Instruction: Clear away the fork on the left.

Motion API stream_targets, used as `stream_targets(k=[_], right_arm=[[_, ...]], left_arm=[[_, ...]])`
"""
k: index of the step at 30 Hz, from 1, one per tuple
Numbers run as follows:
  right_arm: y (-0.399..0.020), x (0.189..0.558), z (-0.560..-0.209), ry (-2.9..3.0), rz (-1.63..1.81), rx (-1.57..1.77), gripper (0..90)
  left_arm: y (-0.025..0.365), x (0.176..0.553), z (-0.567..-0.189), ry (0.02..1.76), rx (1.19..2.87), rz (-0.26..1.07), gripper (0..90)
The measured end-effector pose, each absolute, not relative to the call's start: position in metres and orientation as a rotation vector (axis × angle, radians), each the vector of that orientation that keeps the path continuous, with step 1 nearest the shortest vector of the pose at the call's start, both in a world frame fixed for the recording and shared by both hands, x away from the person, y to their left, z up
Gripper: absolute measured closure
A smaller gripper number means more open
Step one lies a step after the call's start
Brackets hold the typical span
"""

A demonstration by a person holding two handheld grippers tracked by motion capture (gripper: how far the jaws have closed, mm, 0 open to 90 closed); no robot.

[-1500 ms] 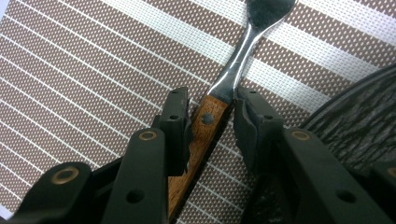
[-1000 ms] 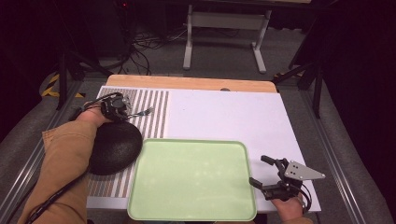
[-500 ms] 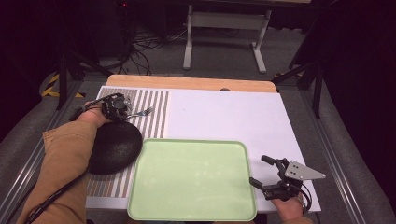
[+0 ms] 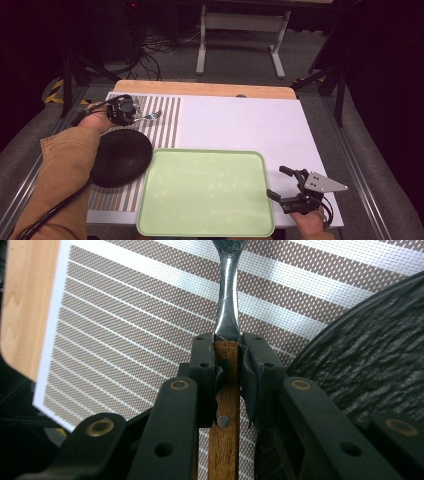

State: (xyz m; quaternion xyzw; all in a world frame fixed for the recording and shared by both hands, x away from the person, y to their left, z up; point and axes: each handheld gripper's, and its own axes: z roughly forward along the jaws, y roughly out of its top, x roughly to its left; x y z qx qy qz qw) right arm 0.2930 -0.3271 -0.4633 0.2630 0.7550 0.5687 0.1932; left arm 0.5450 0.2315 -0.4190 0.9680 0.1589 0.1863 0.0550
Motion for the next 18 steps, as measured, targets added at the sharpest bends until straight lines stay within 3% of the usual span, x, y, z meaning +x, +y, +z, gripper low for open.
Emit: stream_targets(k=[18], right_arm=[[-0.325,0.298,-0.46,2.117,1.581,0.72,7.2]], left_arm=[[0.218,0.519,-0.379,0.528,2.893,0.588,77.5]])
